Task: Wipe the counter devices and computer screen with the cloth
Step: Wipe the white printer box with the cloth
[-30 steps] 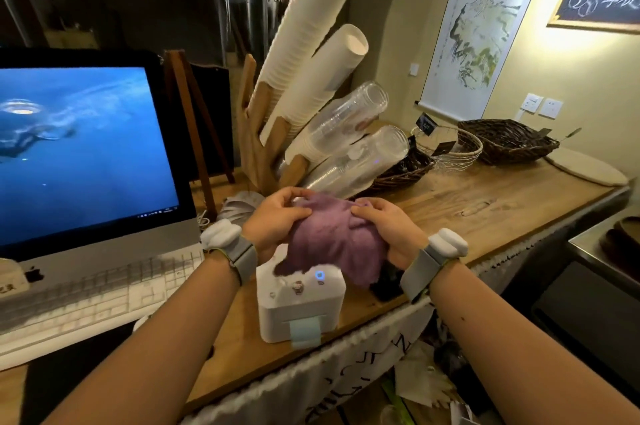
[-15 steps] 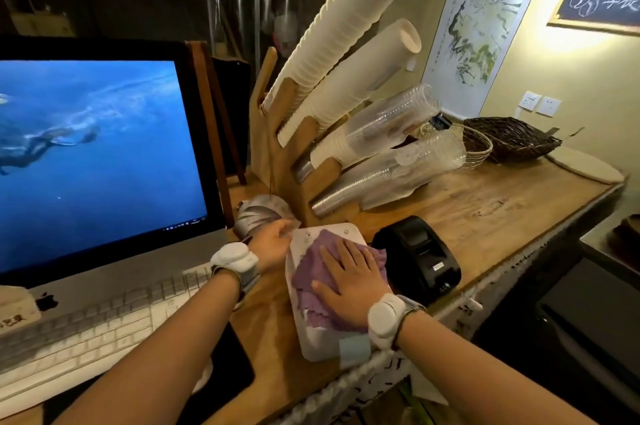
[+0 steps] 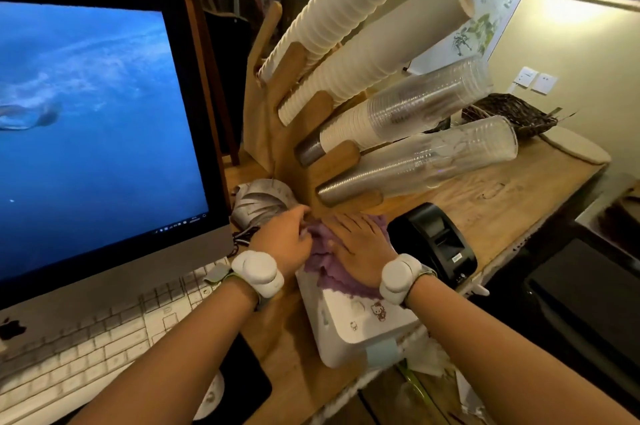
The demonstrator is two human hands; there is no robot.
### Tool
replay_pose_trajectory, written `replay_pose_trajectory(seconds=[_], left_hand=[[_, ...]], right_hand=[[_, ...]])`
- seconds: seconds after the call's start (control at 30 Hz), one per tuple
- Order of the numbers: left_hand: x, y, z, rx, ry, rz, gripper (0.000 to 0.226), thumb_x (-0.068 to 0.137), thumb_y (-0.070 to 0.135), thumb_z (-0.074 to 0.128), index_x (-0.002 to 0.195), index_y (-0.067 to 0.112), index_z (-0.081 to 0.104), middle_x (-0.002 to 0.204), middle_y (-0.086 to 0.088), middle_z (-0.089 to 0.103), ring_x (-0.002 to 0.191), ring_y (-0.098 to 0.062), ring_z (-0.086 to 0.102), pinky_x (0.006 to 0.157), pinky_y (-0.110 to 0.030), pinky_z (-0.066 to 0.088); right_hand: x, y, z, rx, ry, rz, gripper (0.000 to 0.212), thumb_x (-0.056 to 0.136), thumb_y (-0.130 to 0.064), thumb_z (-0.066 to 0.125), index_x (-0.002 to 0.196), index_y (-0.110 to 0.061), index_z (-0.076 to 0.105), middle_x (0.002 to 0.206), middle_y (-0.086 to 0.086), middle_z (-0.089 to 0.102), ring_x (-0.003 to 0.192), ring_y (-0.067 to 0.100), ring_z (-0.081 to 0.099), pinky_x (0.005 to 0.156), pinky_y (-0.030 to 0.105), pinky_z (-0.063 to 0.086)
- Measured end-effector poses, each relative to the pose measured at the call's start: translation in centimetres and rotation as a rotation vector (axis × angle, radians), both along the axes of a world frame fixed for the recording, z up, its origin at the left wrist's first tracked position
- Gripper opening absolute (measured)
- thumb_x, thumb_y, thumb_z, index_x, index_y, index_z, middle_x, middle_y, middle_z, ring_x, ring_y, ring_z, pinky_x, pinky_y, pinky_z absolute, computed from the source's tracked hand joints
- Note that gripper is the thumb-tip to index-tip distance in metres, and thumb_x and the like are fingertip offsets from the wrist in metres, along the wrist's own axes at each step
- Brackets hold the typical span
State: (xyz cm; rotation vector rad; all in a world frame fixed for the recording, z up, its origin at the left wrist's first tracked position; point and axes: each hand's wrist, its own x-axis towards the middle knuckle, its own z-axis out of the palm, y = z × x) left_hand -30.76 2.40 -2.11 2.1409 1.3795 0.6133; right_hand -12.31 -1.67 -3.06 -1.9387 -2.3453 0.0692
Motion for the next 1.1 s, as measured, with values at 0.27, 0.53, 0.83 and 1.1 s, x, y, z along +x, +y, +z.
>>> replay_pose_trajectory(seconds=[0.27, 0.53, 0.83, 1.1], left_hand=[[0.1, -0.1, 0.5, 0.085, 0.183, -0.099, 0.039, 0.089, 0.043, 0.057, 0.124, 0.025, 0.06, 0.124, 0.004, 0.055, 0.112, -0.019, 0.056, 0.09, -0.041, 0.052], [-0.4, 0.2, 0.4, 0.062, 0.182, -0.098, 0.041, 0.089, 0.042, 0.06, 0.127, 0.027, 0.061, 0.128, 0.006, 0.056, 0.114, -0.018, 0.056, 0.093, -0.037, 0.052], [-0.4, 0.6, 0.7, 0.045, 0.196, -0.086, 0.04, 0.085, 0.041, 0.065, 0.122, 0.028, 0.065, 0.13, 0.006, 0.057, 0.116, -0.019, 0.056, 0.095, -0.039, 0.051], [-0.4, 0.9, 0.8, 0.026, 0.204, -0.09, 0.042, 0.084, 0.045, 0.066, 0.123, 0.029, 0.065, 0.133, 0.008, 0.057, 0.114, -0.015, 0.058, 0.092, -0.036, 0.052]], right_hand=[[5.2, -2.6, -0.6, -0.049, 0.29, -0.11, 0.05, 0.104, -0.026, 0.035, 0.153, -0.02, 0.025, 0.161, 0.0, 0.02, 0.147, 0.019, 0.019, 0.119, 0.026, 0.011], [4.0, -4.6, 2.9, 0.196, 0.775, -0.293, 0.029, 0.103, -0.025, 0.04, 0.123, -0.036, 0.058, 0.114, -0.017, 0.064, 0.106, -0.004, 0.058, 0.089, 0.019, 0.045], [-2.6, -9.7, 2.1, 0.093, 0.213, 0.054, 0.034, 0.096, -0.044, 0.031, 0.126, -0.045, 0.045, 0.134, -0.016, 0.046, 0.122, 0.01, 0.039, 0.109, 0.035, 0.024], [2.0, -6.9, 1.1, 0.081, -0.046, -0.197, 0.062, 0.094, -0.054, 0.01, 0.147, -0.031, 0.034, 0.133, 0.005, 0.043, 0.116, 0.024, 0.044, 0.1, 0.036, 0.035]])
